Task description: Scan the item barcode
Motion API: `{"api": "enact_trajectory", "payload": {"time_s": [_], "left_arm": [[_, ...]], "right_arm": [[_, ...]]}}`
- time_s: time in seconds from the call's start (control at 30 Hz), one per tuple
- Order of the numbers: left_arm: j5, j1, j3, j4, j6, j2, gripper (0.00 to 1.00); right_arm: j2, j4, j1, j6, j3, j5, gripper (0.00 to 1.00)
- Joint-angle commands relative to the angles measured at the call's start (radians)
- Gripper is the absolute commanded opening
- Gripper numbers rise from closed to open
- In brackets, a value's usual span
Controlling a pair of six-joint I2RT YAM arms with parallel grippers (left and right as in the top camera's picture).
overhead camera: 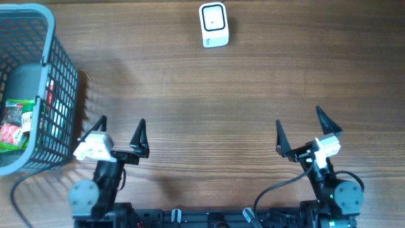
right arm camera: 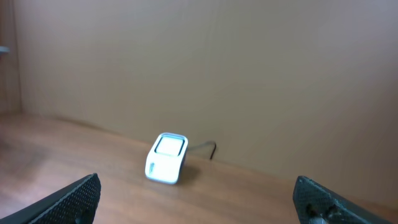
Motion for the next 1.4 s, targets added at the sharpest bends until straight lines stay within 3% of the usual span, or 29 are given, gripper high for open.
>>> {"api": "enact_trajectory", "payload": {"time_s": [0.0, 0.17, 0.23, 0.33, 0.43, 0.53, 0.6, 0.67, 0.8, 0.87, 1.1, 1.23, 1.37], "left_arm": [[0.034, -0.005, 0.257, -0.103, -0.05, 0.117, 1.0], [0.034, -0.005, 0.694, -0.351, -0.05, 0.404, 1.0], [0.034, -0.005, 1.007, -0.553, -0.041, 0.611, 1.0], [0.034, -0.005, 1.284, -0.74, -0.002, 0.784, 1.0], [0.034, -0.005, 1.674, -1.024, 0.05, 1.019, 1.0], [0.035, -0.005, 1.897, -1.118, 0.051, 1.166, 1.0], [0.026, -0.004, 1.94, -1.126, 0.059, 1.198, 1.0], [-0.095, -0.003, 1.94, -1.104, 0.053, 1.208, 1.0], [-0.537, 0.018, 1.94, -1.117, -0.146, 1.236, 1.0], [-0.642, 0.068, 1.94, -1.14, -0.191, 1.255, 1.0], [-0.639, 0.356, 1.94, -1.205, -0.237, 1.358, 1.0], [-0.514, 0.542, 1.94, -1.21, -0.23, 1.475, 1.0], [-0.492, 0.678, 1.94, -1.22, -0.23, 1.597, 1.0]], "right_arm": [[0.004, 0.008, 0.003, 0.03, 0.098, -0.009, 1.0], [0.091, -0.001, 0.003, 0.029, 0.25, 0.038, 1.0], [0.203, -0.074, 0.003, 0.03, 0.383, 0.038, 1.0], [0.343, -0.185, 0.003, 0.03, 0.54, 0.037, 1.0], [0.579, -0.431, 0.003, 0.029, 0.813, 0.033, 1.0], [0.801, -0.671, 0.003, 0.028, 1.056, -0.041, 1.0], [0.936, -0.798, 0.003, 0.029, 1.176, -0.121, 1.0], [1.054, -0.88, 0.003, 0.029, 1.25, -0.158, 1.0], [1.218, -0.951, 0.003, 0.03, 1.265, -0.18, 1.0], [1.273, -0.982, 0.003, 0.03, 1.265, -0.18, 1.0], [1.339, -1.008, 0.003, 0.03, 1.265, -0.18, 1.0], [1.339, -1.015, 0.003, 0.03, 1.265, -0.18, 1.0], [1.339, -1.033, 0.003, 0.031, 1.265, -0.18, 1.0]]}}
